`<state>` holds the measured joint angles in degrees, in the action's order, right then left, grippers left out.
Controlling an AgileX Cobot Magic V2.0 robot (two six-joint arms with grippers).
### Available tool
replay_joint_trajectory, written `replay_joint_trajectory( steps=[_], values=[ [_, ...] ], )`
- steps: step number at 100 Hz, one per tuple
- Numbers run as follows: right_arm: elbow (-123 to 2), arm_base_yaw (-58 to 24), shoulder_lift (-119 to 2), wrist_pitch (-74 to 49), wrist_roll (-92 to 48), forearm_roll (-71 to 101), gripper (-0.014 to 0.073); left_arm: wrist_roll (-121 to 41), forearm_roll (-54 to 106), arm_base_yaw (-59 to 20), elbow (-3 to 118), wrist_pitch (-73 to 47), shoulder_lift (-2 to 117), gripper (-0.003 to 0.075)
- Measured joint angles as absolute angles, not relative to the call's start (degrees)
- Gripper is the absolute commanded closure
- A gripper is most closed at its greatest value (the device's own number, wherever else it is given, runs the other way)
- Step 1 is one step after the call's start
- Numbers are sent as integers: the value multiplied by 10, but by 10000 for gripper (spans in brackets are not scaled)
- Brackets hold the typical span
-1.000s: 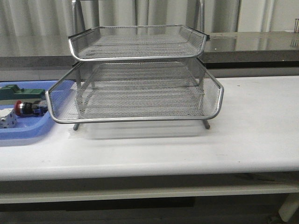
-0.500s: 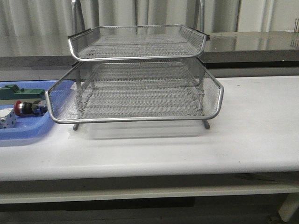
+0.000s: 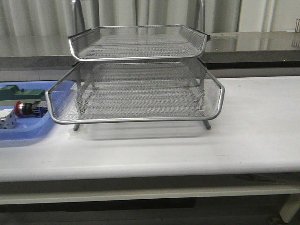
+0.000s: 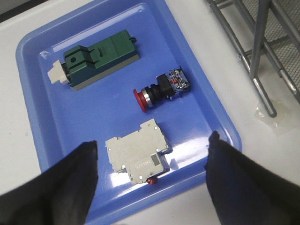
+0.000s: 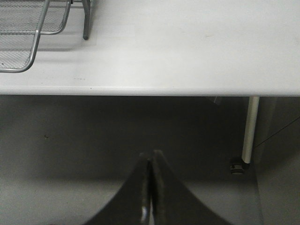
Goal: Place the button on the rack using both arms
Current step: 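Grasp the red push button with the left gripper and lift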
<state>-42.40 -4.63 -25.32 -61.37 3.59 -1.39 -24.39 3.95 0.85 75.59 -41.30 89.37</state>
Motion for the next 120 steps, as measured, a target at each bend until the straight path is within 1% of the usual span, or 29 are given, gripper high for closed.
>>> replay_joint_trajectory(
  steps=[22, 45, 74, 120],
  values=[
    [-424, -46, -253, -614, 36, -14, 709, -376, 93, 8, 826, -448, 962, 241],
    [-424, -46, -253, -614, 36, -14, 709, -489, 102, 8, 935, -541, 1066, 241],
    [-424, -46, -253, -614, 36, -14, 709, -549, 102, 8, 1033, -575, 1173, 241],
    [-424, -46, -253, -614, 36, -14, 709, -571, 79, 8, 1096, -578, 1278, 241]
  ],
)
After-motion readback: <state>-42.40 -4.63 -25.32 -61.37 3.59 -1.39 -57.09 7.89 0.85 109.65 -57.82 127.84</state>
